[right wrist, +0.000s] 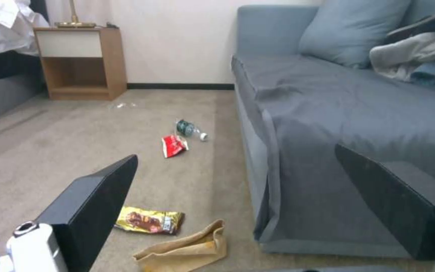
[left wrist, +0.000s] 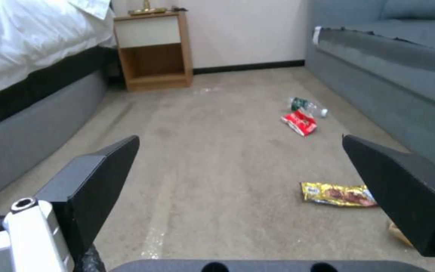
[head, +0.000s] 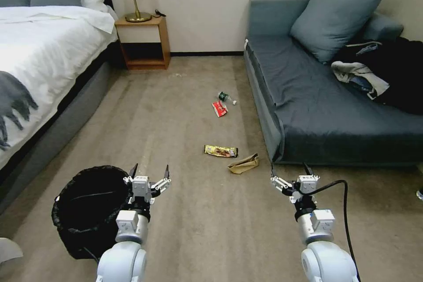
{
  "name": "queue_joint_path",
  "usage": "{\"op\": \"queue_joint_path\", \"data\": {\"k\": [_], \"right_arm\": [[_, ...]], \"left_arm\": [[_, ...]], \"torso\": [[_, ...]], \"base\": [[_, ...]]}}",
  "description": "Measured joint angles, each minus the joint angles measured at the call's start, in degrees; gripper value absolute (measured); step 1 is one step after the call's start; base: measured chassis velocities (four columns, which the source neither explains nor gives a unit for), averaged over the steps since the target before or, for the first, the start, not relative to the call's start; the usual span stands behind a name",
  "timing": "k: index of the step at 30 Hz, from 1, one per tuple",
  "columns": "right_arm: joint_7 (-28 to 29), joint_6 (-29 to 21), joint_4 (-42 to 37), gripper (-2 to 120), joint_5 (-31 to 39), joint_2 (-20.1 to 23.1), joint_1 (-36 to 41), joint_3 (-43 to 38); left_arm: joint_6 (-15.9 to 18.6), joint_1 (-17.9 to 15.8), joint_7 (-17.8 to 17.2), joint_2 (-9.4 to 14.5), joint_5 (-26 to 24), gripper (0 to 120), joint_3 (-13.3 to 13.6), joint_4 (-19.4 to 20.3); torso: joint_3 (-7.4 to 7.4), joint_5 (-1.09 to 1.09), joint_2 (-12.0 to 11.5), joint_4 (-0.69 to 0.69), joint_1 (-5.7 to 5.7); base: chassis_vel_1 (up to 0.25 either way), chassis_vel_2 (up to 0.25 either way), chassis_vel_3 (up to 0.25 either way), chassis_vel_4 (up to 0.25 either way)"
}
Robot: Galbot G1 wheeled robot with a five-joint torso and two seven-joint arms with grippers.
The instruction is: Pick up the trash bin, then pick up the garbage on the floor and place it into the trash bin.
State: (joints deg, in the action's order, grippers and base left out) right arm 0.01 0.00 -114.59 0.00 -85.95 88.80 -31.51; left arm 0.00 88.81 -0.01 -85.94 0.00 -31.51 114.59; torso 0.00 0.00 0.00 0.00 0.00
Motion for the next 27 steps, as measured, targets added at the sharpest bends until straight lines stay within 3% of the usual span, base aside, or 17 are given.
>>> {"op": "queue_joint_path", "data": {"k": [27], "right_arm": [[0.0, 0.0, 0.0, 100, 0.0, 0.0, 0.0, 0.0]], "left_arm": [[0.0, 0.0, 0.0, 0.0, 0.0, 100, 0.0, 0.0]], "torso": [[0.0, 0.0, 0.0, 0.0, 0.0]], "base": [[0.0, 0.0, 0.0, 0.0]]}}
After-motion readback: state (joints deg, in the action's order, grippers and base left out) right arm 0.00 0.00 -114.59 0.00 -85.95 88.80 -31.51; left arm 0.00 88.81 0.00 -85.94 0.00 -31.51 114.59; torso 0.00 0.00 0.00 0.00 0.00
